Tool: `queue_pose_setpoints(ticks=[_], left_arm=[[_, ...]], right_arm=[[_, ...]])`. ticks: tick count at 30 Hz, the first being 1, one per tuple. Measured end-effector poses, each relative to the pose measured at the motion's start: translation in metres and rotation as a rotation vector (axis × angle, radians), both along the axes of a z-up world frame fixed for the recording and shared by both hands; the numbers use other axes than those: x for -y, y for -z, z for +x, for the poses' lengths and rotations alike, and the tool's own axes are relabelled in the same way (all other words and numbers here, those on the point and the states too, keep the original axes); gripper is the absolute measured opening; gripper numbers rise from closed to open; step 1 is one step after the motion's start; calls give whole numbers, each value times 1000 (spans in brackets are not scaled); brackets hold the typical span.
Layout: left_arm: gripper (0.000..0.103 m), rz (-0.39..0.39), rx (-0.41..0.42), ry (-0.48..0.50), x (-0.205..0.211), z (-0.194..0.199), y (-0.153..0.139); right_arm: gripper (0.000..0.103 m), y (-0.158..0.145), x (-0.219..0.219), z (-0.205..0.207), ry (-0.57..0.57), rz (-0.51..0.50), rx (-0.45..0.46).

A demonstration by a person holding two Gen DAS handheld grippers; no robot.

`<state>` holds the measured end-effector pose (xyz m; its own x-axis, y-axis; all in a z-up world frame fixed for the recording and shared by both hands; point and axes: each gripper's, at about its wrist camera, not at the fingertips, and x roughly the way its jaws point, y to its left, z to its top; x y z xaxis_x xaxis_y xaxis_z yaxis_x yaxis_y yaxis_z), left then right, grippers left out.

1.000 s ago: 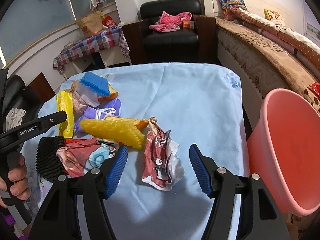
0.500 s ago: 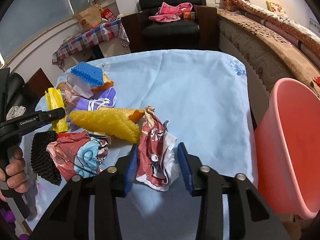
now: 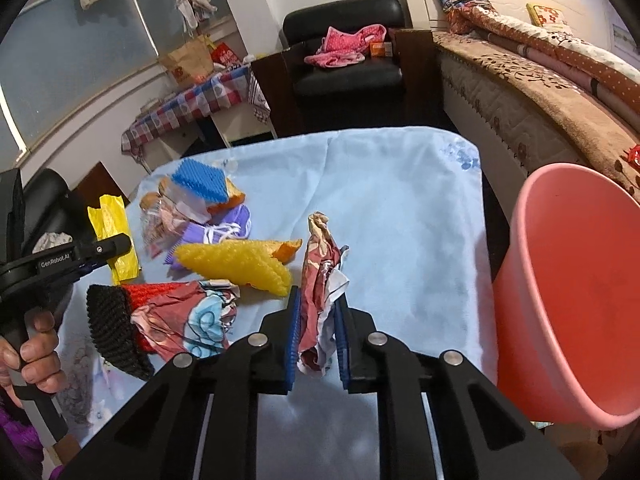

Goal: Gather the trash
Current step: 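Carry the yellow bag and foil wrapper over the pink bucket with both grippers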

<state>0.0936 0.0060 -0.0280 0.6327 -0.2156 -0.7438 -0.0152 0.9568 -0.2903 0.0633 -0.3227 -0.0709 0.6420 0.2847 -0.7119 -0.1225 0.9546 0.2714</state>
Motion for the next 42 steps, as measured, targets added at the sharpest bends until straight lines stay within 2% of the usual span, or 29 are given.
queue_pose_setpoints(ticks=[7, 12, 28, 42], left_arm=[[18, 27, 114, -7, 5, -14, -29], [18, 13, 153, 21, 18, -16, -46], [18, 14, 175, 222, 108, -20, -62], [18, 20, 141, 453, 208, -30, -54]], right_arm=[[15, -14, 6, -14, 7, 25, 40], [15, -27, 17, -25, 31, 28, 84], [15, -39, 92, -53, 204, 50, 127], [15, -30, 167, -68, 382, 45, 113]])
